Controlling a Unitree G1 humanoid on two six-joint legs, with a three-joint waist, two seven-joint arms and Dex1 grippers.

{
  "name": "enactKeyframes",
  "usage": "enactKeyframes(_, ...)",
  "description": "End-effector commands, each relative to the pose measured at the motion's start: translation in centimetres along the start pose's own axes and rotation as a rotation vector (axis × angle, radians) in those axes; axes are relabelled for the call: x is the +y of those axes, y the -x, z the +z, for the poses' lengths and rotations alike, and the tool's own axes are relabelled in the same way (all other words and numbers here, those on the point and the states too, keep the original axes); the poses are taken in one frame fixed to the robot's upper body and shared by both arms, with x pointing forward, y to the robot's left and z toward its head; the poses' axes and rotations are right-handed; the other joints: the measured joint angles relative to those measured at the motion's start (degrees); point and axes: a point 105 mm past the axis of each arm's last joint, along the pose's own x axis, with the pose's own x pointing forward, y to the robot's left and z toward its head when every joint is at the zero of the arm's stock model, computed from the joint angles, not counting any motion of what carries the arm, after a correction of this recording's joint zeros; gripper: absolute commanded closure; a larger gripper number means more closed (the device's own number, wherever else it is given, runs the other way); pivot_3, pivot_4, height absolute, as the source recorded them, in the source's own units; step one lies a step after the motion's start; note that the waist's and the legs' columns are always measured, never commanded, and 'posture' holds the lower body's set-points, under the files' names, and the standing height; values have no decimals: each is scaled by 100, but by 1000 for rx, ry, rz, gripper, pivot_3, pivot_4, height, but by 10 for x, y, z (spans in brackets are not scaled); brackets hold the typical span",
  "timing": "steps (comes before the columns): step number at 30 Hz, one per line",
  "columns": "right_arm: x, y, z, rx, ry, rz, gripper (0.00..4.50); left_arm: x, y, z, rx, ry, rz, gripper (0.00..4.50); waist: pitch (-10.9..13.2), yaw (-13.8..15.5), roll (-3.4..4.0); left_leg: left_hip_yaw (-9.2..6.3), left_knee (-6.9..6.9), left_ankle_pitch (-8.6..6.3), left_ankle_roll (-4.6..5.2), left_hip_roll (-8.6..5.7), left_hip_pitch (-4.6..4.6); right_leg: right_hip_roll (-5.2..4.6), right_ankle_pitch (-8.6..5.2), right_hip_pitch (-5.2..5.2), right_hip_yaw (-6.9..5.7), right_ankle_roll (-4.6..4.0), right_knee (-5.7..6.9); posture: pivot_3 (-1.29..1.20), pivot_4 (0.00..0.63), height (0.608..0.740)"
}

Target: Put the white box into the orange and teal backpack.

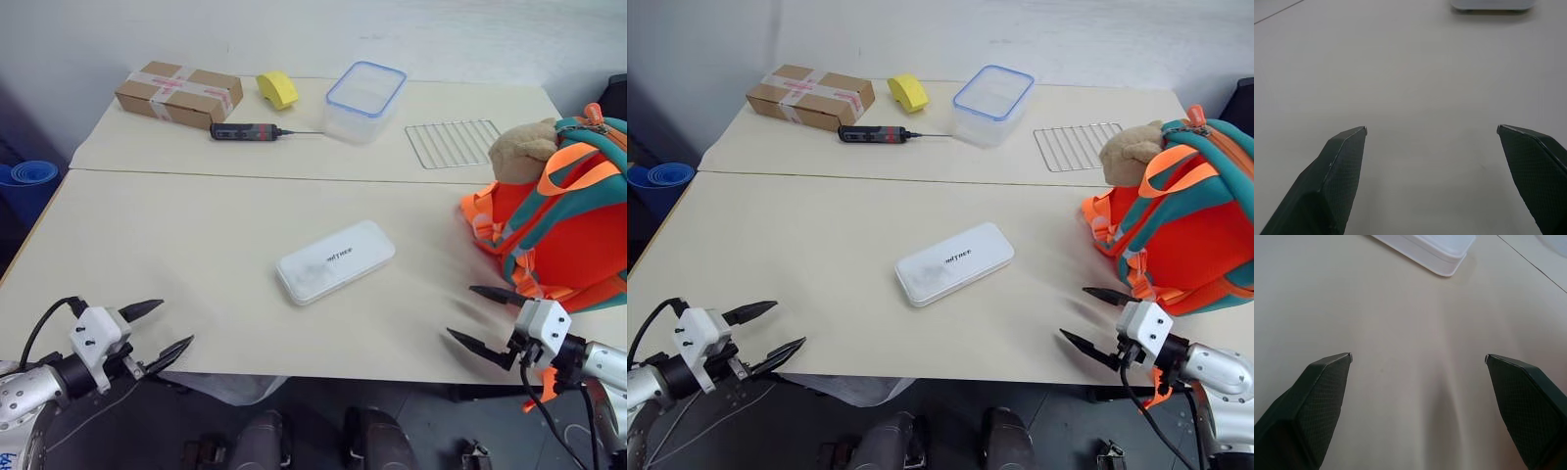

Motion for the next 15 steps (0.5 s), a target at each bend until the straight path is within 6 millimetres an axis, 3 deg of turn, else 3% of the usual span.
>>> enactKeyframes(1,-11,3,12,-31,40,-19,30,2,-2,8,-32,-2,-5,0,0,-1,0,0,0,0,0,0,0,0,0,0,0,0,0,0,150,740)
enactKeyframes(5,-20,-4,22,-91,-84,-55,30,-4,-7,19,-44,55,-56,0,0,-2,0,0,0,1,0,0,0,1,0,0,-1,0,5,0,150,740)
enactKeyframes(7,-25,-17,38,-140,-139,-21,0,-7,-13,30,-71,107,-71,405,0,-18,1,0,1,1,1,0,0,0,0,0,0,0,6,0,150,740)
enactKeyframes(11,-56,-63,40,-49,6,-38,926,-17,-43,36,-42,68,-64,1530,1,-93,3,1,9,12,-4,-1,8,0,1,4,5,1,13,0,150,740)
enactKeyframes(15,-78,-95,36,13,22,-70,2357,-26,-67,41,-37,91,-75,2858,1,-95,1,-2,0,16,-19,-2,11,6,-4,-3,-2,-8,34,0,150,740)
